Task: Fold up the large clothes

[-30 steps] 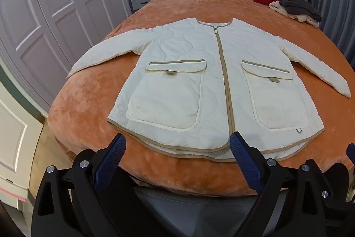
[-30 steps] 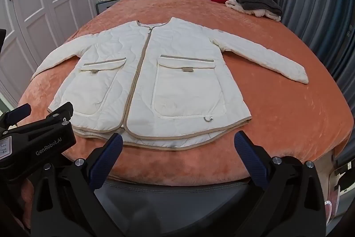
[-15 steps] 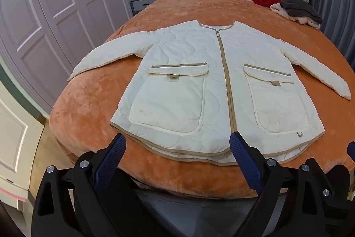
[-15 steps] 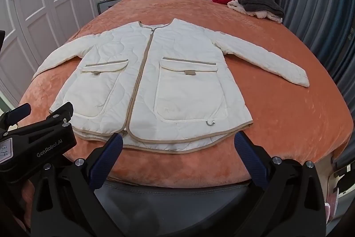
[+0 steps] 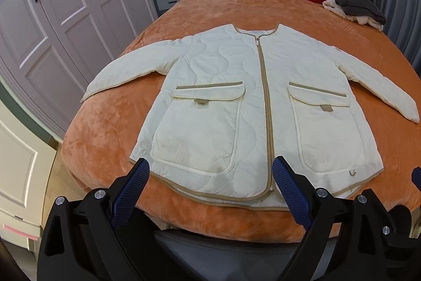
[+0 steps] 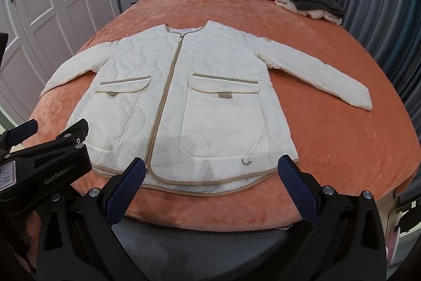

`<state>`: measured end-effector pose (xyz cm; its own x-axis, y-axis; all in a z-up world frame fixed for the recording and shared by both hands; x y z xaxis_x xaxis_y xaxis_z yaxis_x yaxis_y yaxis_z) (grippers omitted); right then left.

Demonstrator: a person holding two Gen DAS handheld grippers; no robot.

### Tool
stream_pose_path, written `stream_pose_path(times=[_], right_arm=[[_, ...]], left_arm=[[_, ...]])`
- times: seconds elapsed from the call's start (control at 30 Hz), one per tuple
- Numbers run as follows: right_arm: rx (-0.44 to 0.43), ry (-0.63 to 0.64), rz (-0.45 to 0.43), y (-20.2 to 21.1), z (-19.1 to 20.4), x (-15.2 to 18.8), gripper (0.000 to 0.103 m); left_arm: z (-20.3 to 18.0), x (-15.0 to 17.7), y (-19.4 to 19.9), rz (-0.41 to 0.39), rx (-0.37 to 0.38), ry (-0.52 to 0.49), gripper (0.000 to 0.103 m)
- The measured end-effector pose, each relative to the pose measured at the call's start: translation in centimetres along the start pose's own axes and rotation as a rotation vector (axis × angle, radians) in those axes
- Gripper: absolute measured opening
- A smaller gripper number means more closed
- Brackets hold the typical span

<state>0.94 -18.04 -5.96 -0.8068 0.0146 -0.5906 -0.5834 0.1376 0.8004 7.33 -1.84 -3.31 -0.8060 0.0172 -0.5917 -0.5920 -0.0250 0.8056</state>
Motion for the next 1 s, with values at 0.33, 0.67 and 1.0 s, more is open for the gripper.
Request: stream_pose_path(times=[0.33,0.67,1.0], right_arm=[[-0.006,0.027,-0.027,0.8,0.1,-2.0,0.098],[0.072,-0.018,-0.040,1.7,0.8,-2.5,0.098],[0.110,-0.047,0.015,1.1,1.7,-2.4,0.098]], left_arm=[[-0.4,-1.8,1.6,-0.034,0.006,0.028,0.092],[0.9,-3.1,1.6,-0.061,0.068,0.017,0.092],[1.7,-4.0,0.4,-0.044,0.085,-0.016,0.092]])
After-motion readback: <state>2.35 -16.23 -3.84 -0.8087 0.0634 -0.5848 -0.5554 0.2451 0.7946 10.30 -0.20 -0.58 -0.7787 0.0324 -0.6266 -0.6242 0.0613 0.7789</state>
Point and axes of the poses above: each gripper's, at about its wrist camera, not at the fingertips, and y roughly against the way its jaws point, z to its left, x to its underside, the point moved 7 cm from there along -y, roughly the way its jaws point, and after that the axes turned 11 degrees about y, right-handed, at the moved point
